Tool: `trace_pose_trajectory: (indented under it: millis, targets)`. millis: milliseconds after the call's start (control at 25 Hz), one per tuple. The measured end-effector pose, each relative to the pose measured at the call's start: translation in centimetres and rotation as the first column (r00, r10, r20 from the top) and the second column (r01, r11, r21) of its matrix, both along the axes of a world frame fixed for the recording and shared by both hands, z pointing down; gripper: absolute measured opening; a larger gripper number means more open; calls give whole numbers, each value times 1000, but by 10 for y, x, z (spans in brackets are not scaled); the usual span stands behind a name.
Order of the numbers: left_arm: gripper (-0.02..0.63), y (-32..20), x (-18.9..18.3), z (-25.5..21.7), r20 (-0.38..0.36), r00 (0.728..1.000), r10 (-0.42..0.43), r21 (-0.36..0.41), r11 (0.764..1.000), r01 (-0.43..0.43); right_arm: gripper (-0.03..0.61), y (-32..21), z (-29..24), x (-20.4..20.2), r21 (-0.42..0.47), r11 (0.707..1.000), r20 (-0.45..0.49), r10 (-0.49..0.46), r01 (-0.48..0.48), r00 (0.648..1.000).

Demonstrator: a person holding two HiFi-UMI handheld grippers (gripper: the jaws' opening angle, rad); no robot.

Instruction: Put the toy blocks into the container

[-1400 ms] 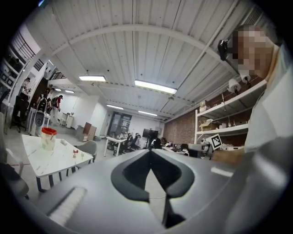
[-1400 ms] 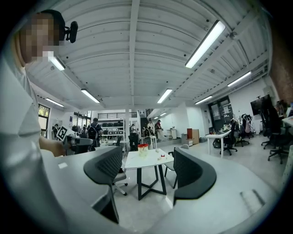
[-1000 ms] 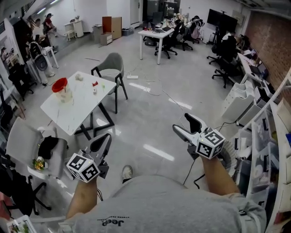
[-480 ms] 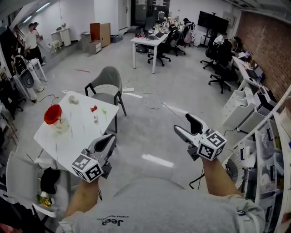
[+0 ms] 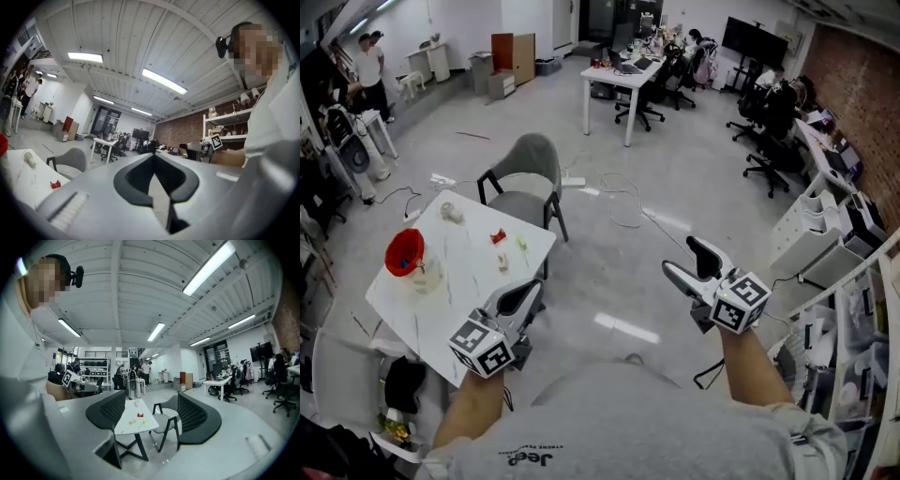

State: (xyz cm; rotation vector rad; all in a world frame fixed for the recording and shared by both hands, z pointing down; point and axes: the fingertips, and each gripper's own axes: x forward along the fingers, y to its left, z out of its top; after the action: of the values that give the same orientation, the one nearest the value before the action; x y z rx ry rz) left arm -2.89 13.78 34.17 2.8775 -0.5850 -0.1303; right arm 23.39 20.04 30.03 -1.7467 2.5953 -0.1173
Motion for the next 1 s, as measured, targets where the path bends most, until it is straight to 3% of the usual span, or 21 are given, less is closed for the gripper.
trace_pose_trajectory:
  millis: [160,400,560,720,880,1000]
  targets:
    - [58,-46,18,8,17,999,-47,-8,999,47,328,-58,14,25,-6,999,2,-48,48,999]
    - [58,-131,81,14,26,989,-146,16,989,146,328,-170,34,102,2,991,36,-134,134,990]
    - [58,-194,138,7,-3,977,-212,-1,977,212,328,-256,32,147,-7,972,51,-235,235,971]
    - [58,-246,196,-2,24,972,-234,44,972,233,328,-324,17,179,15,943,22,-334,333,942]
    - [58,-287,227,-4,4,960,-278,11,960,278,328,-375,23,207,6,931,39,-365,365,930]
    - [58,-304,236,1,30,953,-302,-1,953,302,328,-397,32,212,-9,919,54,-394,395,918]
